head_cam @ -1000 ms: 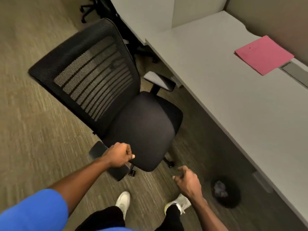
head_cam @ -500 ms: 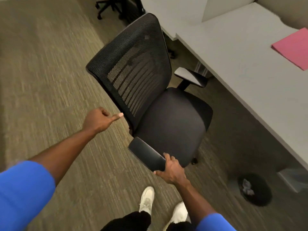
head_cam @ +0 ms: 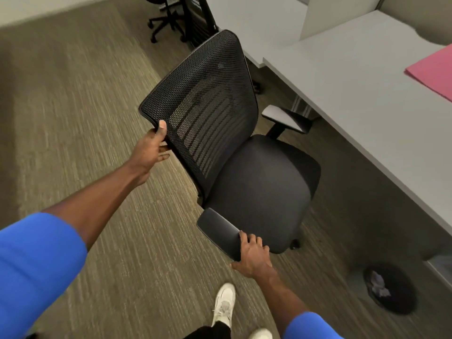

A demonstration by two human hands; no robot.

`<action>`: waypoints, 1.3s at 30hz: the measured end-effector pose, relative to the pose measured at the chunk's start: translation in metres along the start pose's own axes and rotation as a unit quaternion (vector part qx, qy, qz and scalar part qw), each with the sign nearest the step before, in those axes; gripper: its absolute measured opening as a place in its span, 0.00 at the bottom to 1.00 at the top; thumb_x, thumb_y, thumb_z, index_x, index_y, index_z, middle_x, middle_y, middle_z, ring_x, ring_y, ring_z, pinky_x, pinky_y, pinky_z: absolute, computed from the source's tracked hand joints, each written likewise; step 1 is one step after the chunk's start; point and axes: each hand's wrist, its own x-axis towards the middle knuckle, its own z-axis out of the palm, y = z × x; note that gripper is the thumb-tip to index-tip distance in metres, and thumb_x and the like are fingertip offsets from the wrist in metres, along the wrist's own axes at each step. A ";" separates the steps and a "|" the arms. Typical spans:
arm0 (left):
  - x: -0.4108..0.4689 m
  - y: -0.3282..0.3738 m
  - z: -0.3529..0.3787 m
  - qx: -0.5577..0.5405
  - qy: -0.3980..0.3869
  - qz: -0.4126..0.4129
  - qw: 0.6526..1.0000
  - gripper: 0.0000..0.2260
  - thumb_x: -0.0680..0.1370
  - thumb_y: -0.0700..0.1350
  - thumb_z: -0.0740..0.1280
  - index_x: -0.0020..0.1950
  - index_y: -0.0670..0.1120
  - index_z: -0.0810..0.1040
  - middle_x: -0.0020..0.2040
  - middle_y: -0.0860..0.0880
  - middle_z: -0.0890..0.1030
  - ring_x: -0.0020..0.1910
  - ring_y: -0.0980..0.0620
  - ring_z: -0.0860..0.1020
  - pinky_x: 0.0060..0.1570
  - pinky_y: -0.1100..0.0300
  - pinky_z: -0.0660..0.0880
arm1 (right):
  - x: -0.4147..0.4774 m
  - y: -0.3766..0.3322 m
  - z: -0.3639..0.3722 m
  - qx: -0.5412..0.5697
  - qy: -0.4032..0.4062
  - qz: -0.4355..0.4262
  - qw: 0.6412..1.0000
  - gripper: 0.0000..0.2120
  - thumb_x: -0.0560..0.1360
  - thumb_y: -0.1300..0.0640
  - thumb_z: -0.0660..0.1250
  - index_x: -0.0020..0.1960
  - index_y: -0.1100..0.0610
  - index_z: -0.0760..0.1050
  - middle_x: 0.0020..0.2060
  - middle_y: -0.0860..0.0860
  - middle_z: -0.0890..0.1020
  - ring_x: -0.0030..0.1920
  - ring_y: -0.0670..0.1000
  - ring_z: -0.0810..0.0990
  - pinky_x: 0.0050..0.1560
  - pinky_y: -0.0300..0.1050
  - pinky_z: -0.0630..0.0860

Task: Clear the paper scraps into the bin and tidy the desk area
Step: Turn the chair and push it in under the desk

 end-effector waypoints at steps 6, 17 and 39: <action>-0.002 -0.006 0.014 0.036 -0.032 0.002 0.999 0.24 0.81 0.69 0.62 0.64 0.52 0.81 0.62 0.56 0.87 0.63 0.48 0.85 0.67 0.46 0.79 | -0.007 0.020 -0.004 0.003 0.017 0.013 1.000 0.46 0.68 0.38 0.77 0.77 0.53 0.60 0.70 0.56 0.72 0.71 0.61 0.71 0.67 0.63 0.73; -0.026 -0.034 0.035 0.040 -0.083 0.023 0.996 0.10 0.82 0.50 0.72 0.59 0.45 0.84 0.58 0.46 0.89 0.59 0.46 0.88 0.59 0.42 0.84 | -0.037 0.089 -0.014 -0.063 0.055 0.019 0.996 0.42 0.71 0.48 0.77 0.79 0.47 0.60 0.70 0.52 0.74 0.70 0.58 0.73 0.66 0.60 0.75; -0.142 -0.052 0.143 0.034 -0.086 0.026 0.995 0.10 0.82 0.50 0.71 0.61 0.48 0.84 0.56 0.51 0.89 0.57 0.53 0.87 0.59 0.47 0.85 | -0.130 0.193 0.005 -0.091 0.054 0.076 0.991 0.36 0.78 0.54 0.68 0.82 0.43 0.57 0.71 0.50 0.73 0.73 0.55 0.71 0.68 0.57 0.75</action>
